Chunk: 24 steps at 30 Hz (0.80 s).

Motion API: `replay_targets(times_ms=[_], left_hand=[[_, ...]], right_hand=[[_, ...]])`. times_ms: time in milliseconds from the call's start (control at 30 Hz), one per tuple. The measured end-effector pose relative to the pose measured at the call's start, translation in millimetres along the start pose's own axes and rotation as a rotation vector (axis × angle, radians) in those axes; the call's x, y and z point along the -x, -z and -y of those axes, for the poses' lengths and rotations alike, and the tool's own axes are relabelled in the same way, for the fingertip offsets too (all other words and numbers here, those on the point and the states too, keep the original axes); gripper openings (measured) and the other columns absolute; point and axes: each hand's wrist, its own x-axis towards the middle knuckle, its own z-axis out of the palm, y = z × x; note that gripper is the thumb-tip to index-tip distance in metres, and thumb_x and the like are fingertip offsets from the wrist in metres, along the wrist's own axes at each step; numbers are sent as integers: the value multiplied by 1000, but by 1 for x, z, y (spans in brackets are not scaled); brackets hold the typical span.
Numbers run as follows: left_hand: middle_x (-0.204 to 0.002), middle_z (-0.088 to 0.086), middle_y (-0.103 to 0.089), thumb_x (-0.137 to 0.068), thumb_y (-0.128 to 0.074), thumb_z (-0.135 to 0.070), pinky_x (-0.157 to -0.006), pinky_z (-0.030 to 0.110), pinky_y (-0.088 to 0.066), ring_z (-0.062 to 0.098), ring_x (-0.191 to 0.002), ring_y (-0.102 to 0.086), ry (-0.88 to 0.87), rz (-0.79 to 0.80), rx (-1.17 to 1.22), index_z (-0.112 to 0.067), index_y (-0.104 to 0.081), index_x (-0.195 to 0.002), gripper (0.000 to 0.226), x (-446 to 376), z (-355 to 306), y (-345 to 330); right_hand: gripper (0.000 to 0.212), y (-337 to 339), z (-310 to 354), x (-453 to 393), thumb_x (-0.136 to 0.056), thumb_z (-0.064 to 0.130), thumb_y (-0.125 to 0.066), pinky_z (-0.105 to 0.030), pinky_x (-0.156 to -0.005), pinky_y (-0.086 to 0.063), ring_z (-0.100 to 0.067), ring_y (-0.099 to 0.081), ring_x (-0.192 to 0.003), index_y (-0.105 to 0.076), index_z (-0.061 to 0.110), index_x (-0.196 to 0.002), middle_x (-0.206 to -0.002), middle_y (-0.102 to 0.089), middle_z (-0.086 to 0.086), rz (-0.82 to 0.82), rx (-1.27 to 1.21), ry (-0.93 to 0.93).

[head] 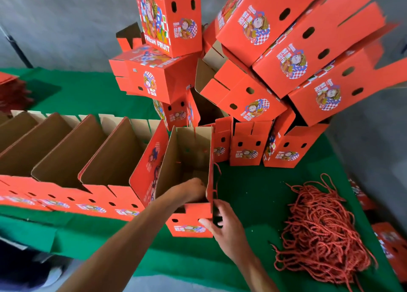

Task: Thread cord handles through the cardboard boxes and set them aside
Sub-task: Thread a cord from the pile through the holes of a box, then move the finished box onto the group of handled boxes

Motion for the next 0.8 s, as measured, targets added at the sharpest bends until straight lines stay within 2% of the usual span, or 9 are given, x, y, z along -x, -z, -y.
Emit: replay_targets(times_ms=[67, 133, 167, 233, 300, 400, 500, 633, 800], left_hand=[[-130, 17, -66, -109, -43, -34, -85, 23, -41, 30, -121, -62, -35, -92, 144, -2, -66, -126, 43, 10, -3, 5], [-145, 9, -57, -105, -32, -62, -97, 23, -31, 25, -135, -51, -138, -93, 210, -14, -57, -142, 66, 26, -5, 13], [-144, 3, -58, -97, -29, -77, -99, 26, -33, 21, -133, -52, -178, -75, 238, -22, -57, -143, 77, 33, -6, 16], [-121, -2, -72, -80, -35, -95, -91, 34, -48, 18, -109, -66, -253, -52, 156, -31, -69, -121, 84, 46, -5, 19], [-104, -4, -73, -82, -49, -87, -83, 39, -56, 17, -94, -69, -286, -65, -80, -31, -70, -109, 66, 48, -2, 19], [-117, 1, -70, -101, -53, -52, -92, 42, -54, 25, -105, -66, -282, -80, -294, -23, -69, -118, 38, 52, -4, 20], [-119, 5, -67, -105, -50, -44, -88, 38, -50, 30, -109, -64, -298, -87, -324, -19, -67, -117, 33, 57, -13, 19], [-126, 10, -65, -104, -51, -45, -85, 36, -46, 34, -115, -62, -319, -108, -377, -14, -60, -124, 39, 65, -43, 35], [-135, 11, -62, -103, -53, -40, -87, 29, -41, 31, -124, -58, -377, -95, -469, -10, -58, -132, 42, 95, -101, 83]], right_hand=[[25, -3, -6, -2, -91, 48, -73, -32, -72, -59, -1, -67, -86, -67, 29, -107, -101, -67, 14, -189, 38, -81], [25, -6, -11, -2, -92, 43, -74, -37, -60, -55, -5, -62, -67, -64, 22, -83, -79, -64, 10, -352, 116, -115], [28, -9, -12, -1, -93, 40, -74, -37, -56, -52, -7, -58, -62, -62, 19, -78, -74, -62, 8, -377, 172, -89], [19, -19, -8, 4, -97, 30, -70, -37, -59, -54, -13, -63, -68, -65, 16, -86, -82, -63, 4, -351, 270, 52], [13, -30, -5, 12, -97, 24, -69, -34, -74, -57, -18, -68, -88, -71, 17, -108, -105, -66, 1, -325, 405, 212], [43, -45, -4, 29, -94, 27, -68, -35, -89, -56, -26, -64, -111, -64, 29, -136, -135, -60, -11, -226, 521, 290], [64, -57, 5, 41, -87, 31, -71, -40, -95, -56, -34, -62, -118, -52, 39, -147, -150, -49, -21, -118, 600, 263], [72, -53, 29, 39, -75, 41, -82, -37, -82, -59, -35, -69, -105, -53, 46, -141, -145, -48, -29, -93, 680, 167], [62, -4, 67, 22, -71, 62, -75, -35, -73, -64, -32, -72, -101, -56, 53, -130, -131, -61, -21, -159, 632, 310]])
